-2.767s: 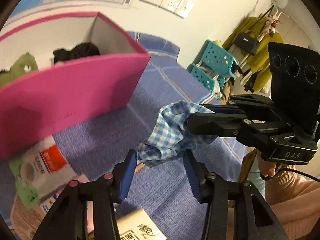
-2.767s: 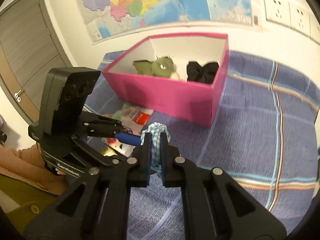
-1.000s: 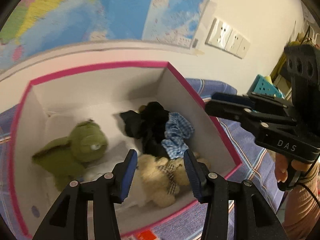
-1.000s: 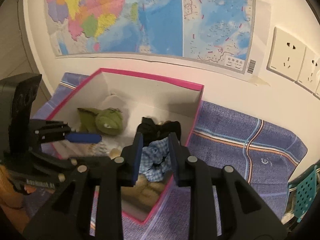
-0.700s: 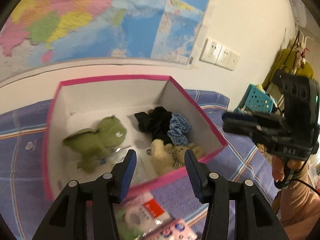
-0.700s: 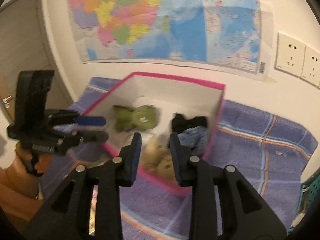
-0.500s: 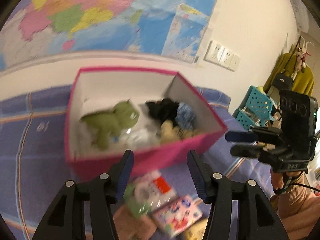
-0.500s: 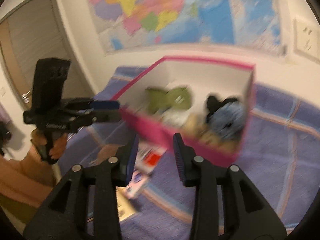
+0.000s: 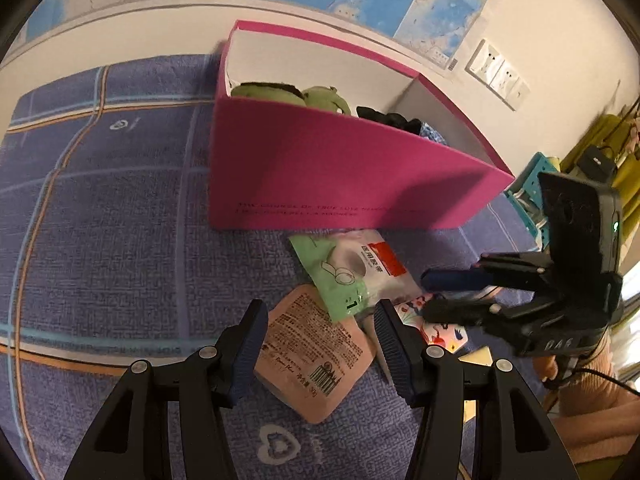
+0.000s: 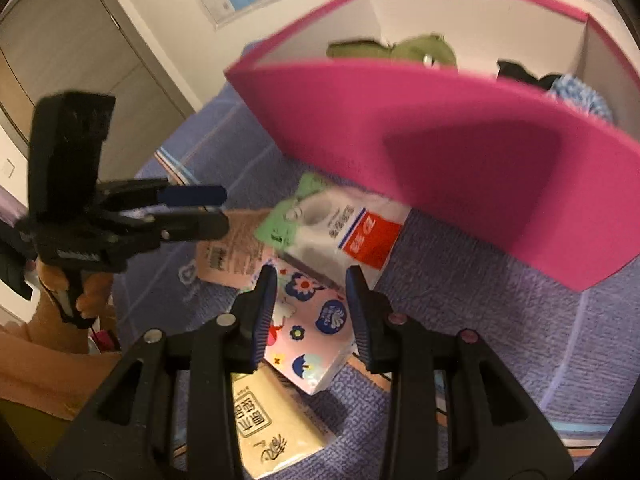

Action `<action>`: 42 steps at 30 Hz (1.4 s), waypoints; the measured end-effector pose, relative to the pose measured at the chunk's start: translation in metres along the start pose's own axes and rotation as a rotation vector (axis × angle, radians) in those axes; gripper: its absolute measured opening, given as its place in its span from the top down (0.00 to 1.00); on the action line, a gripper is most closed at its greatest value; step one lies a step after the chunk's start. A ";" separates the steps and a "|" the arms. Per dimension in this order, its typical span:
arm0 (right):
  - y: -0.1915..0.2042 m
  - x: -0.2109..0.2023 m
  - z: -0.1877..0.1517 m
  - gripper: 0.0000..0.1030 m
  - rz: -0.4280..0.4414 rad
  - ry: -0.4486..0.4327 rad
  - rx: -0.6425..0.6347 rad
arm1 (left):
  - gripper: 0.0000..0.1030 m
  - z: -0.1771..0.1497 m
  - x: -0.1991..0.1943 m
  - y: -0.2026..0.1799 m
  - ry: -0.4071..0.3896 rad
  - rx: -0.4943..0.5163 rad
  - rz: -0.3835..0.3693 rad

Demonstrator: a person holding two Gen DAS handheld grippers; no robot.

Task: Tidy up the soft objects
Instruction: 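Lower the right tool to the green-and-white mask pack and grasp it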

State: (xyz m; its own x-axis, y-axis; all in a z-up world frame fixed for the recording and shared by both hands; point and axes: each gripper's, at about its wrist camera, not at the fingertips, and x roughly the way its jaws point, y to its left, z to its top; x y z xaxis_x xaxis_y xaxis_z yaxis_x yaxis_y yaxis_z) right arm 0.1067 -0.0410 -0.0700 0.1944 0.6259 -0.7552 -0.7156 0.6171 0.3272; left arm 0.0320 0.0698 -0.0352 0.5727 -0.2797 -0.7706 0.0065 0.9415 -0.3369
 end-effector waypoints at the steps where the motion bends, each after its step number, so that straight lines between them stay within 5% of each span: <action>1: 0.002 0.003 -0.001 0.63 0.001 0.014 -0.009 | 0.45 0.001 0.002 0.000 0.005 0.003 -0.001; 8: 0.016 0.000 -0.017 0.63 0.025 0.074 -0.068 | 0.45 0.007 0.016 -0.002 0.026 0.033 -0.017; 16: -0.037 -0.004 0.003 0.63 0.023 -0.053 0.184 | 0.45 0.021 0.039 -0.010 0.083 0.049 -0.082; 28: -0.045 0.023 0.016 0.62 0.053 -0.082 0.241 | 0.43 0.031 0.056 -0.014 0.145 0.038 -0.131; 29: -0.047 0.023 0.015 0.63 0.075 -0.087 0.256 | 0.43 0.032 0.056 -0.013 0.144 0.028 -0.141; 31: -0.055 0.022 0.011 0.83 0.119 -0.089 0.291 | 0.43 0.032 0.055 -0.010 0.139 0.003 -0.159; 32: -0.058 0.022 0.009 0.86 0.138 -0.095 0.308 | 0.43 0.031 0.055 -0.010 0.134 -0.003 -0.159; 36: -0.064 0.020 0.003 0.86 0.184 -0.112 0.348 | 0.44 0.028 0.048 -0.006 0.120 -0.002 -0.158; 42: -0.072 0.023 -0.001 0.85 0.222 -0.095 0.376 | 0.59 0.025 0.042 0.004 0.109 -0.008 -0.124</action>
State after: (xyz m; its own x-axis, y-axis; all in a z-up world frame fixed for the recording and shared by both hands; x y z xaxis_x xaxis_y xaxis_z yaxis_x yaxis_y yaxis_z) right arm 0.1619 -0.0711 -0.1115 0.1367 0.7929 -0.5939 -0.4569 0.5824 0.6724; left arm 0.0759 0.0663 -0.0552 0.4753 -0.4125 -0.7771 0.0650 0.8973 -0.4365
